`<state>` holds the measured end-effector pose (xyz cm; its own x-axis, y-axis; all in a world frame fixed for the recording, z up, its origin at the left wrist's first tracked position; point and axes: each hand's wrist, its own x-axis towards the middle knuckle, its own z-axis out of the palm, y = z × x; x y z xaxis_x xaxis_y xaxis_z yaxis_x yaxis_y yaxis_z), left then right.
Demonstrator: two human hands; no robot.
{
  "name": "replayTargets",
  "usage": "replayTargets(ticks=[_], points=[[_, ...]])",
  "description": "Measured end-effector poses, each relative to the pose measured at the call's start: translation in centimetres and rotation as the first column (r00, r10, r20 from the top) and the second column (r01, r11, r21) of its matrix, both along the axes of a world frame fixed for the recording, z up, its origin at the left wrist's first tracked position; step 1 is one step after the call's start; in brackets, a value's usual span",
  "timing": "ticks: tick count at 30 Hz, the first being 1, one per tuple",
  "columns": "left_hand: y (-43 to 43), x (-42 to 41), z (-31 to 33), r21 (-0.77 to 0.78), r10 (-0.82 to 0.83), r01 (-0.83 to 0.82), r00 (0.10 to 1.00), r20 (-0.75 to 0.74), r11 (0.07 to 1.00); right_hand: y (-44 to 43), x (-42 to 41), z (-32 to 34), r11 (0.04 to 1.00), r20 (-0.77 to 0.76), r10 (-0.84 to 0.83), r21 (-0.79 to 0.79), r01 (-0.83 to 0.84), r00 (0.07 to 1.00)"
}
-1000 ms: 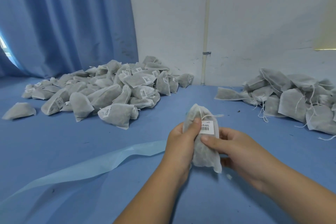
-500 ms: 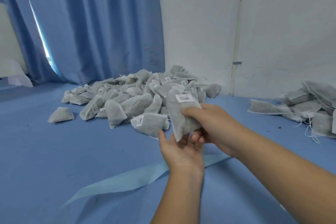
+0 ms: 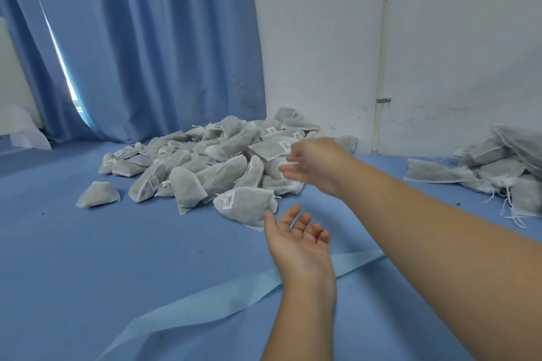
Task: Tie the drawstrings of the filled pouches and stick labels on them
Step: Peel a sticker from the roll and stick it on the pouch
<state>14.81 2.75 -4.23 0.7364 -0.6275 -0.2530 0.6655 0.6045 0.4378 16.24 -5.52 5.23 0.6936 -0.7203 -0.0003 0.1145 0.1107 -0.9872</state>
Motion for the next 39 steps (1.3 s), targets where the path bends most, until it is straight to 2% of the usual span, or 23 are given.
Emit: replayTargets(ticks=[5,9,13,16,19,26,31,33,36,38,39], points=[[-1.0,-1.5,-0.5,0.069,-0.061,0.044,0.964,0.257,0.997,0.0,-6.8,-3.9,0.999,-0.03,-0.022,-0.047,0.021,0.999],[-1.5,-3.3,-1.5,0.195,-0.185,0.095,0.837,0.516,0.976,-0.7,-12.9,-5.7,0.991,-0.012,-0.088,-0.107,0.087,0.996],[-1.1,-5.7,-2.1,0.339,-0.322,0.077,0.558,0.765,0.938,-1.6,-18.9,-7.6,0.978,-0.07,-0.165,-0.144,0.154,0.984],[-0.7,-7.1,-2.3,0.422,-0.412,0.054,0.364,0.836,0.905,-2.9,-22.6,-8.8,0.962,-0.125,-0.234,-0.174,0.211,0.964],[-0.8,-8.1,-2.0,0.465,-0.459,0.021,0.208,0.864,0.885,-4.5,-25.5,-10.1,0.94,-0.103,-0.329,-0.136,0.314,0.939],[-5.4,-12.6,-1.5,0.445,-0.437,-0.046,0.129,0.89,0.894,-6.5,-26.4,-11.5,0.919,-0.045,-0.392,0.015,0.393,0.919],[-11.2,-15.4,-1.5,0.453,-0.443,-0.163,0.098,0.891,0.876,-7.5,-28.1,-11.4,0.849,0.125,-0.494,0.279,0.448,0.86],[-12.5,-16.0,-2.2,0.468,-0.461,-0.188,0.084,0.884,0.864,-8.1,-28.7,-11.4,0.827,0.126,-0.523,0.313,0.467,0.843],[-13.2,-16.1,-3.0,0.484,-0.477,-0.2,0.085,0.875,0.852,-9.1,-29.0,-11.5,0.824,0.039,-0.546,0.207,0.527,0.837],[-13.5,-15.8,-3.3,0.494,-0.481,-0.195,0.112,0.87,0.847,-10.3,-29.2,-11.4,0.814,-0.091,-0.578,0.003,0.581,0.811],[-13.6,-15.7,-3.5,0.501,-0.484,-0.195,0.13,0.865,0.843,-11.1,-29.3,-11.3,0.792,-0.177,-0.61,-0.182,0.583,0.773]])
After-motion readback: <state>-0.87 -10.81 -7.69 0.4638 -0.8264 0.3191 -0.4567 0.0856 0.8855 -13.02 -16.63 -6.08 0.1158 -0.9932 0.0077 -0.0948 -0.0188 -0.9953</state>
